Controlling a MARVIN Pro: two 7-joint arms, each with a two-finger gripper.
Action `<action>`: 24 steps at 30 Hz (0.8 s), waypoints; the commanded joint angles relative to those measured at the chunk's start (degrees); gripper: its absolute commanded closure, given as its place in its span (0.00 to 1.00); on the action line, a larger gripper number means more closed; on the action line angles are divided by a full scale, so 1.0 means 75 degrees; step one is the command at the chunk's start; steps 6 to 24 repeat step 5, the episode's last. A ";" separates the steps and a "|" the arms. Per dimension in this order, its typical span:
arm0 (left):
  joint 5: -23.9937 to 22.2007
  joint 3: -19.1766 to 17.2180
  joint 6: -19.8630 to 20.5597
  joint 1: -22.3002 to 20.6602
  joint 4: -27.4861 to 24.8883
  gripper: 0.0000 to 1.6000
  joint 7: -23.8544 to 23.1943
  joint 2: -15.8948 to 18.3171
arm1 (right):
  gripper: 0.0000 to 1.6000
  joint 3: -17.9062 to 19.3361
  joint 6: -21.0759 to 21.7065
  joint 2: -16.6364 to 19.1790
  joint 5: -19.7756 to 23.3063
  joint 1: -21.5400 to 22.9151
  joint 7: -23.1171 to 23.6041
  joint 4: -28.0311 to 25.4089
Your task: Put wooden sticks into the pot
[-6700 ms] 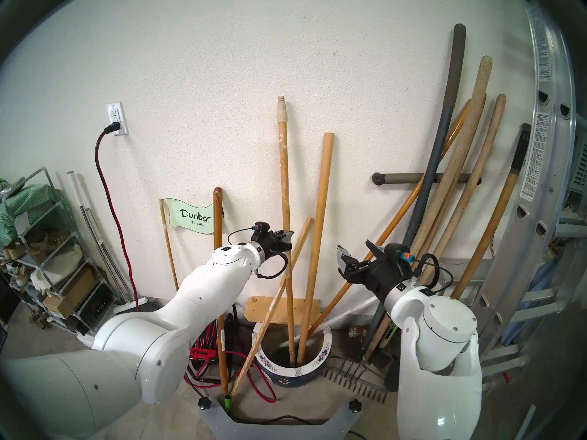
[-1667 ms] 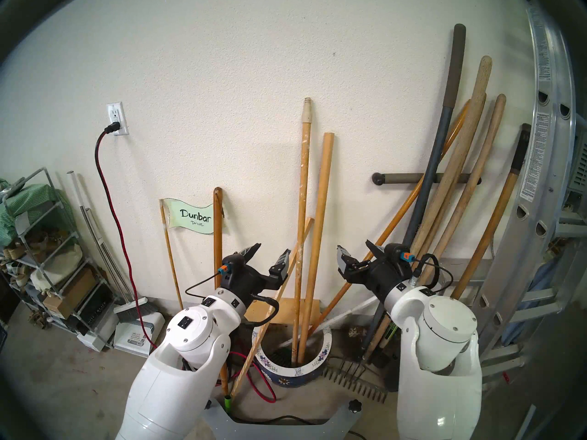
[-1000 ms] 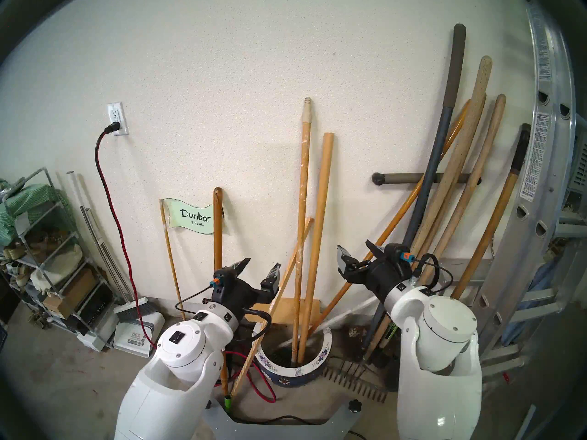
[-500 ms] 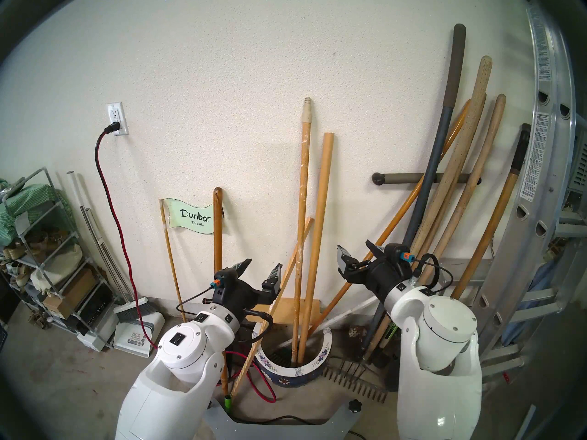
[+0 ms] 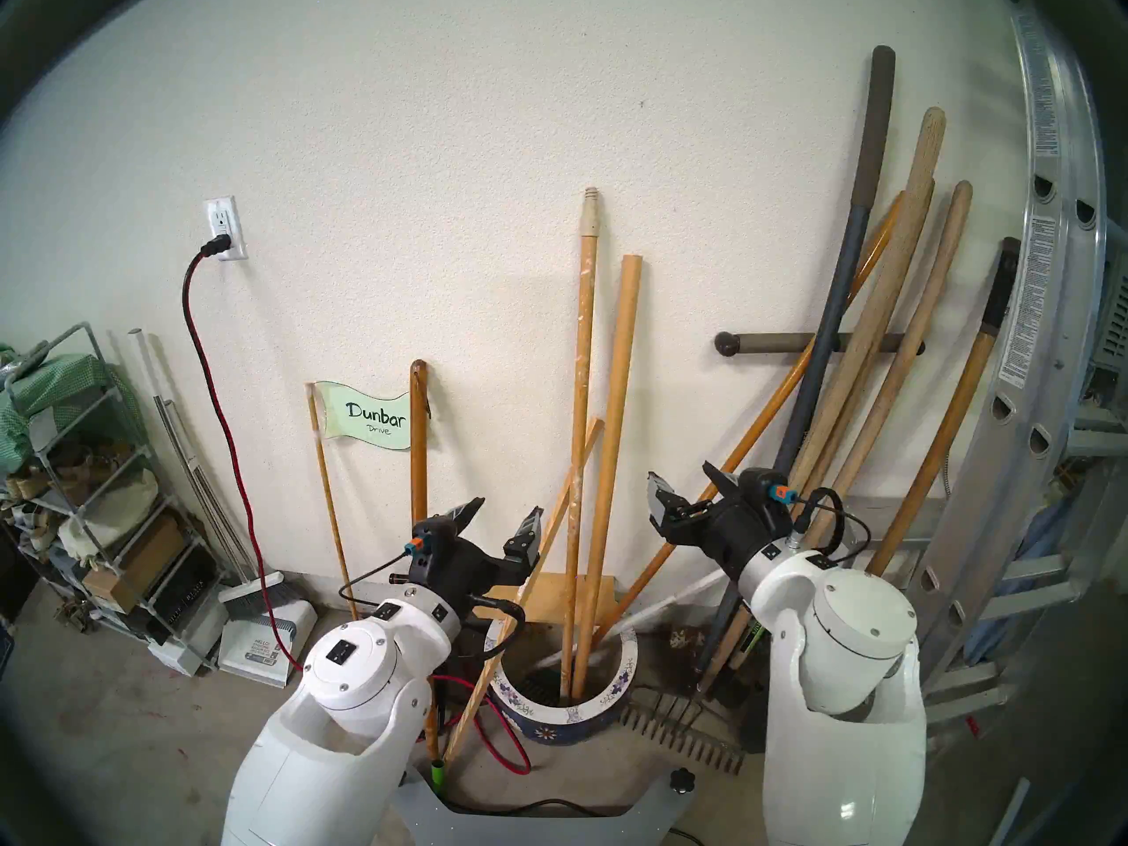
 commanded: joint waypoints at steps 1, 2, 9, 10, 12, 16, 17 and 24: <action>0.0020 -0.0004 0.0007 -0.0018 -0.0064 0.00 0.0006 0.0011 | 0.00 0.0000 0.0021 0.0019 -0.0010 0.0002 0.0005 -0.0008; 0.0020 -0.0004 0.0007 -0.0018 -0.0064 0.00 0.0007 0.0011 | 0.00 0.0000 0.0021 0.0019 -0.0010 0.0002 0.0005 -0.0008; 0.0020 -0.0004 0.0007 -0.0018 -0.0064 0.00 0.0007 0.0012 | 0.00 0.0000 0.0021 0.0019 -0.0010 0.0002 0.0005 -0.0008; 0.0020 -0.0004 0.0007 -0.0018 -0.0064 0.00 0.0007 0.0012 | 0.00 0.0000 0.0021 0.0019 -0.0010 0.0002 0.0005 -0.0008; 0.0020 -0.0004 0.0007 -0.0018 -0.0064 0.00 0.0007 0.0012 | 0.00 0.0000 0.0021 0.0019 -0.0010 0.0002 0.0005 -0.0008; 0.0020 -0.0004 0.0007 -0.0018 -0.0064 0.00 0.0007 0.0012 | 0.00 0.0000 0.0021 0.0019 -0.0010 0.0002 0.0005 -0.0008; 0.0020 -0.0004 0.0007 -0.0018 -0.0064 0.00 0.0007 0.0012 | 0.00 0.0000 0.0021 0.0019 -0.0010 0.0002 0.0005 -0.0008; 0.0020 -0.0004 0.0007 -0.0018 -0.0064 0.00 0.0007 0.0012 | 0.00 0.0000 0.0021 0.0019 -0.0010 0.0002 0.0005 -0.0008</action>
